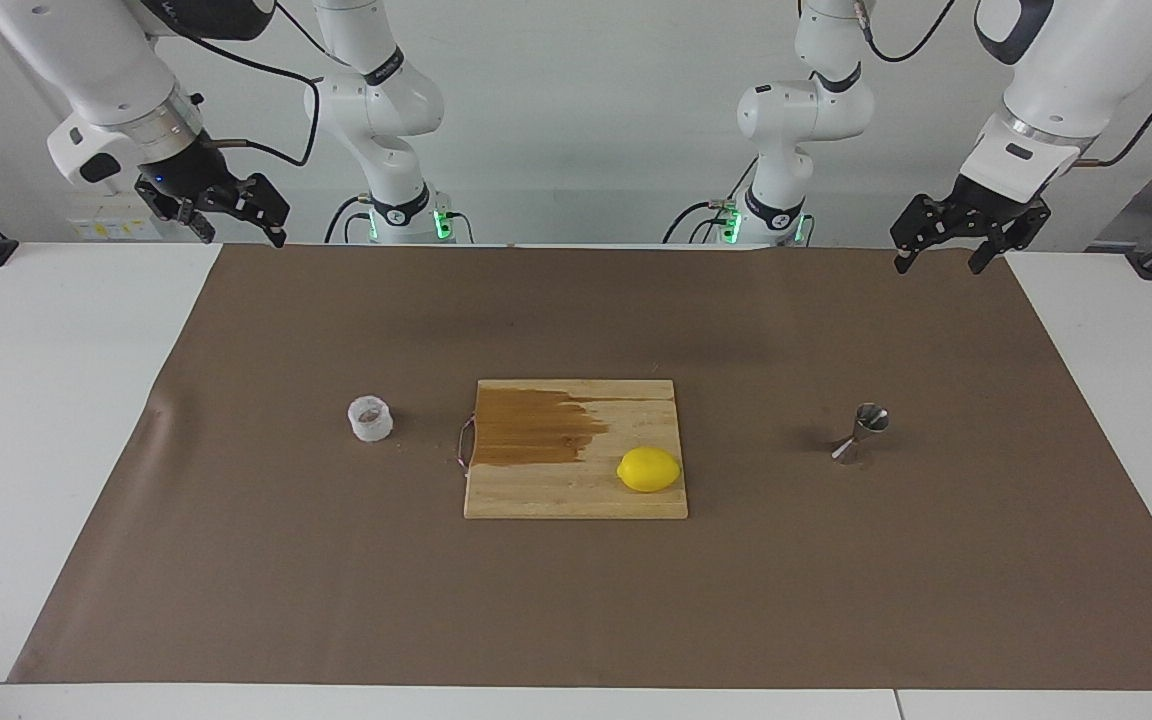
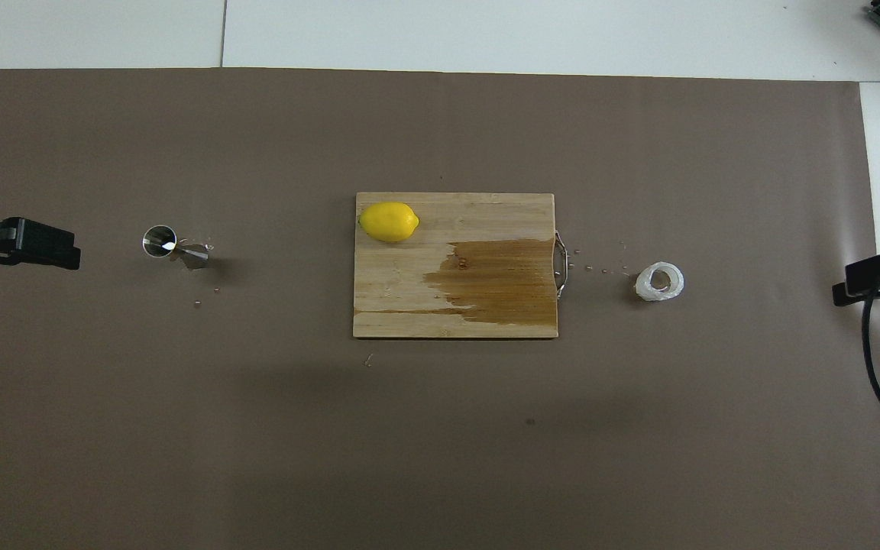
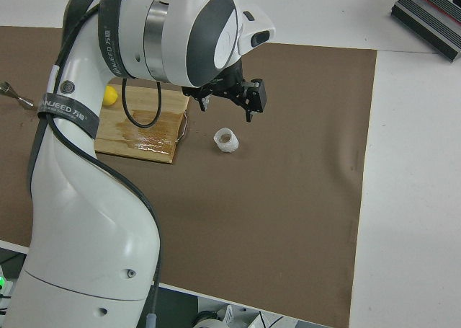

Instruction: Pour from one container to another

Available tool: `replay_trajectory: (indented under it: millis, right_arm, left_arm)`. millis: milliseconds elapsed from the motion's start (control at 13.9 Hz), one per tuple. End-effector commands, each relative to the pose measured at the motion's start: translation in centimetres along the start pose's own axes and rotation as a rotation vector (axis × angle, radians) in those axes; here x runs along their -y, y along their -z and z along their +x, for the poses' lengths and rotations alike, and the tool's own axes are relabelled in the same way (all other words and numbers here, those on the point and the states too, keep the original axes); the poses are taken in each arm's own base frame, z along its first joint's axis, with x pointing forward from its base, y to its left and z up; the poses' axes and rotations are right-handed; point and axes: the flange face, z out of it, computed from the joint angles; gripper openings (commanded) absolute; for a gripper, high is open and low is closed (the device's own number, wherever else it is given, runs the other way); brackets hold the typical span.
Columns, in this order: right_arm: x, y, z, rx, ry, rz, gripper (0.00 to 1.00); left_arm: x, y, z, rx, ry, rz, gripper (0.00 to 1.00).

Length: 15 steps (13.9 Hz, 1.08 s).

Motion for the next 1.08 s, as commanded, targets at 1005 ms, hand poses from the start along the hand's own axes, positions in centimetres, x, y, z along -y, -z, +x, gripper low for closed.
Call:
replay_trajectory:
  millis: [1005]
  right_arm:
    - [-0.17, 0.11, 0.1, -0.004, 0.004, -0.005, 1.0]
  left_arm:
    - [-0.33, -0.35, -0.59, 0.024, -0.026, 0.008, 1.0]
